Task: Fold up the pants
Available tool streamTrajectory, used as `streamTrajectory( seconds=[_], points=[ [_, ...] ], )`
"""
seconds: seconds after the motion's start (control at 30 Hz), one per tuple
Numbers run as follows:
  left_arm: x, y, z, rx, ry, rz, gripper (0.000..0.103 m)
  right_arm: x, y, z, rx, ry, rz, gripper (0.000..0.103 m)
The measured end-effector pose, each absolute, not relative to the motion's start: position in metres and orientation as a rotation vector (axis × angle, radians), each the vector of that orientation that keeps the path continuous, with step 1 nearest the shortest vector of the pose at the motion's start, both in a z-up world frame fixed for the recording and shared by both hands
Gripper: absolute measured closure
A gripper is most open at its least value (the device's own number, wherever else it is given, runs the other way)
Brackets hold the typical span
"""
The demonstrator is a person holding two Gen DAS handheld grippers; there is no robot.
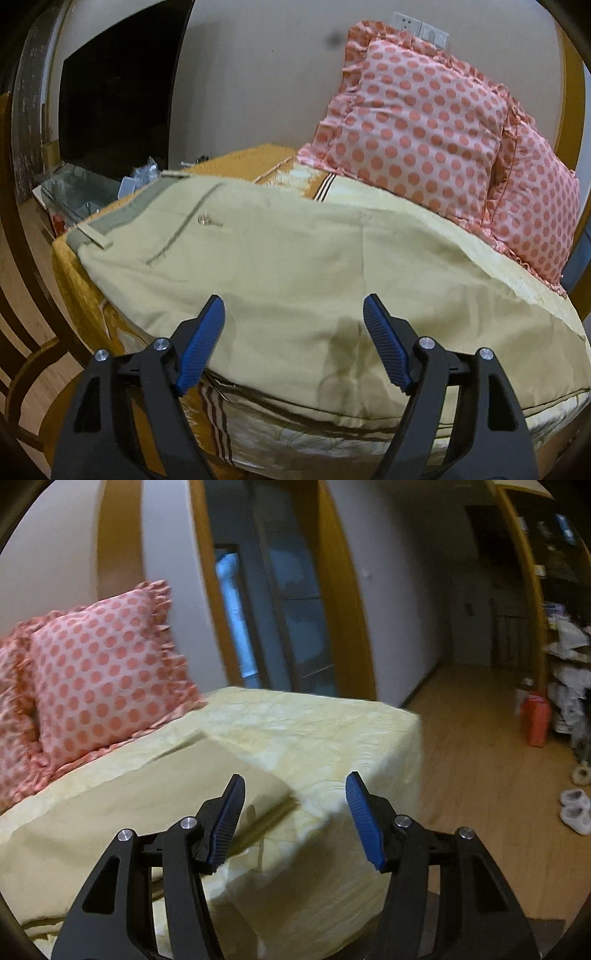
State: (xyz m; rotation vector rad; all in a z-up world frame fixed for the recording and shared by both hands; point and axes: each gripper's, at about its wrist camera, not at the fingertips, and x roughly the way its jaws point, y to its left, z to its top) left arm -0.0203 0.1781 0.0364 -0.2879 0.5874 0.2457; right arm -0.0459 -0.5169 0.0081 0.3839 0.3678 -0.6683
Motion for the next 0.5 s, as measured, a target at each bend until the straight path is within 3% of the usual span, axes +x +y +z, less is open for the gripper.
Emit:
streamTrajectory(
  seconds=[0.2,0.37,0.43,0.5],
  points=[
    [-0.015,0.175,0.03,-0.271,0.606,0.24,0.019,-0.034,-0.522,0.005,0.473,0.411,-0.508,0.044],
    [-0.012,0.174,0.024,-0.262,0.624,0.229,0.015,-0.034,-0.532,-0.004,0.655,0.379,-0.389,0.087],
    [-0.012,0.172,0.022,-0.25,0.622,0.223,0.013,-0.03,-0.539,-0.003,0.722,0.368,-0.372,0.097],
    [-0.013,0.172,0.021,-0.243,0.617,0.216,0.013,-0.018,-0.532,0.013,0.689,0.365,-0.335,0.098]
  ],
)
